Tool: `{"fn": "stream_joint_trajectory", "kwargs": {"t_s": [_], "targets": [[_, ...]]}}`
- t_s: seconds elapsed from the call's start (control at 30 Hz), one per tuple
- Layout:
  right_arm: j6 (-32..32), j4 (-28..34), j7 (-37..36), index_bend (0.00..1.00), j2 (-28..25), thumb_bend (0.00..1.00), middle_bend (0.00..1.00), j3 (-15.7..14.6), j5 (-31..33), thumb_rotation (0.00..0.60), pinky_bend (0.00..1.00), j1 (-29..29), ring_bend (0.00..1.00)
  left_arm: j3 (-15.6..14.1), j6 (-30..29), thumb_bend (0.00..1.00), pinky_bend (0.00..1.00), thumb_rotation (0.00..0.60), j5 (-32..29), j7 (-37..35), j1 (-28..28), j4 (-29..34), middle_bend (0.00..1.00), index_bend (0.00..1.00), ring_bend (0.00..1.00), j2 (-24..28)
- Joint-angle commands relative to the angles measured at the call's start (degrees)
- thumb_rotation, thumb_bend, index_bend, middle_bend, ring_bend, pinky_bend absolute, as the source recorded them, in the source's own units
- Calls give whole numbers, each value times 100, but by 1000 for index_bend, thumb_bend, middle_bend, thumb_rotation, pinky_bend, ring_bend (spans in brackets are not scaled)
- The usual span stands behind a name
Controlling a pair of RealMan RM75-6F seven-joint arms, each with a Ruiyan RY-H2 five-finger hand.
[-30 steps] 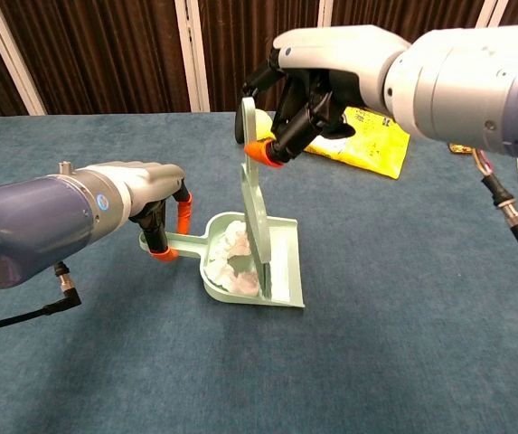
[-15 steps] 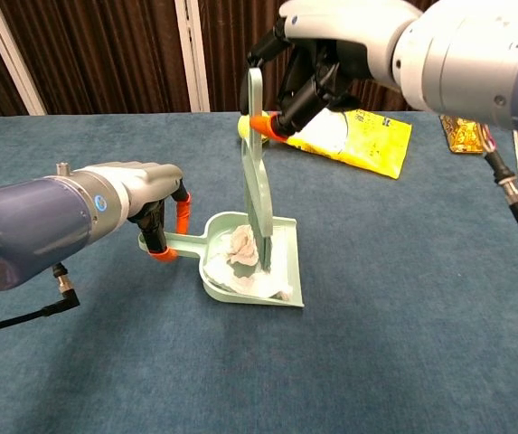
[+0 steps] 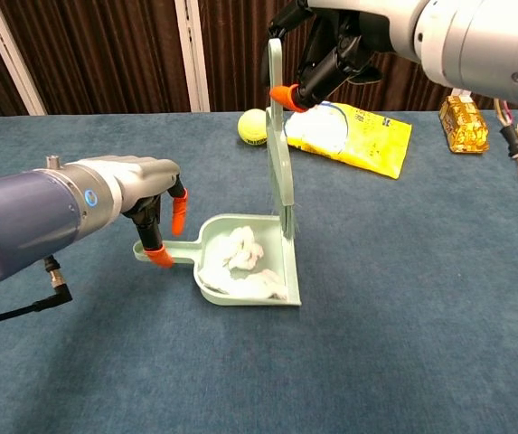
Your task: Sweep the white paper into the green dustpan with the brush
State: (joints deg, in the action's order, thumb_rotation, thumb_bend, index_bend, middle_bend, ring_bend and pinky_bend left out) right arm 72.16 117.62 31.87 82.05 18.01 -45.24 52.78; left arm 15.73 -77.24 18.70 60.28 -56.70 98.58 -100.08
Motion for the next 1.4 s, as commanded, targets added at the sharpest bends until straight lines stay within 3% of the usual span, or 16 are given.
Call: {"fn": "stream_joint_trajectory", "kwargs": {"t_s": [0.03,0.17,0.47,0.73,0.93,1.23,1.4], "targets": [[13,13,9,814,6,495,946,-12,-25,600,911,-7,968,-20,-39,134,1000,600,2,53,-1,83,1000,478,992,68],[44,64,32,814,24,495,946,-24,-59,600,911,-14,968,-35,-79,73,1000,600,-41,110,6,178,1000,430,992,148],[217,-55,220,814,-102,494,946,-99,-191,600,911,-96,968,-61,-104,65,1000,600,345,-302,231,623,1000,399,991,529],[324,-210,325,814,-458,495,946,-296,-419,600,912,-330,968,-390,-17,65,1000,600,1644,-1330,792,1324,1000,385,985,1298],[429,-442,555,814,-723,495,946,-640,-688,600,911,-574,968,-838,-181,65,990,600,2941,-2152,1384,1836,952,378,940,2036],[894,-1049,1651,814,-733,495,946,-1178,-1137,600,911,-813,968,-1638,-544,65,831,600,4842,-3347,2275,1869,812,361,801,2952],[1181,-1372,2352,806,-544,495,946,-1395,-1359,600,907,-924,961,-1994,-712,65,684,600,5554,-3969,2715,1696,653,330,673,3302]]}}
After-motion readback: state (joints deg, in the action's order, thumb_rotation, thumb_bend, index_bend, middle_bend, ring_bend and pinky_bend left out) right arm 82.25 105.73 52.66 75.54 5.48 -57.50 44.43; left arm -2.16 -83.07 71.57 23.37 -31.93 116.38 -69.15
